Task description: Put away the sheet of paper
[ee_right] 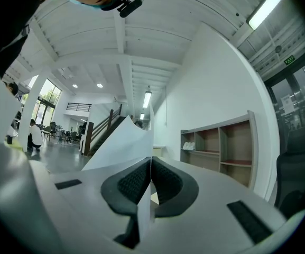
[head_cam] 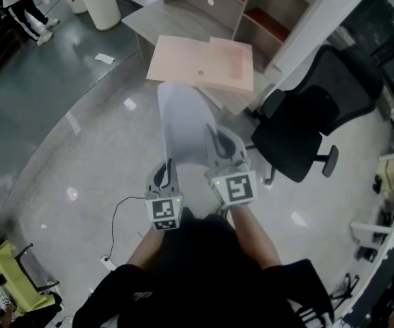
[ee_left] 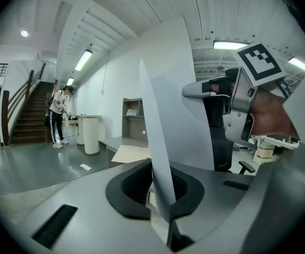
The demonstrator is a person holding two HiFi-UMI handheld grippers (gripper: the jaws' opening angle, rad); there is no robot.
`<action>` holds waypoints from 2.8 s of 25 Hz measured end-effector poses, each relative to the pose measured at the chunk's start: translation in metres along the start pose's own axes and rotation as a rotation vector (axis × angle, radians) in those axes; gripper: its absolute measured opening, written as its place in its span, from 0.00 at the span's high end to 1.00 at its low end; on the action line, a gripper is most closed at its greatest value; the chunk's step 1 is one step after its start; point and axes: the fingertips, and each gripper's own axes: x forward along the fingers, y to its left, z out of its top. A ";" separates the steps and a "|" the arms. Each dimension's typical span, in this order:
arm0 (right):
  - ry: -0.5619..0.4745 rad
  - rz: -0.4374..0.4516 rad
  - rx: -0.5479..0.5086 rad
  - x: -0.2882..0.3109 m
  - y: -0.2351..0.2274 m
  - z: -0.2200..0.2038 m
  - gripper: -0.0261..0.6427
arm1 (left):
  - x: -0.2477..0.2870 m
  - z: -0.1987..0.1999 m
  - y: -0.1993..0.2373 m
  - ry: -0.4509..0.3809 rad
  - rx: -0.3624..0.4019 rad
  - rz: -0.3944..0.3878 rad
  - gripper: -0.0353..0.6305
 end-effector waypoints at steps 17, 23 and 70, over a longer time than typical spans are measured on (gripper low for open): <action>0.027 -0.020 -0.015 0.030 0.032 -0.009 0.94 | 0.003 -0.012 0.042 0.022 -0.012 -0.044 0.88; 0.024 0.014 -0.015 0.058 0.030 -0.019 0.94 | 0.024 -0.012 0.058 0.028 -0.012 -0.024 0.88; 0.226 0.085 0.185 0.294 -0.187 -0.132 0.93 | 0.310 0.028 0.110 0.294 -0.047 0.061 0.88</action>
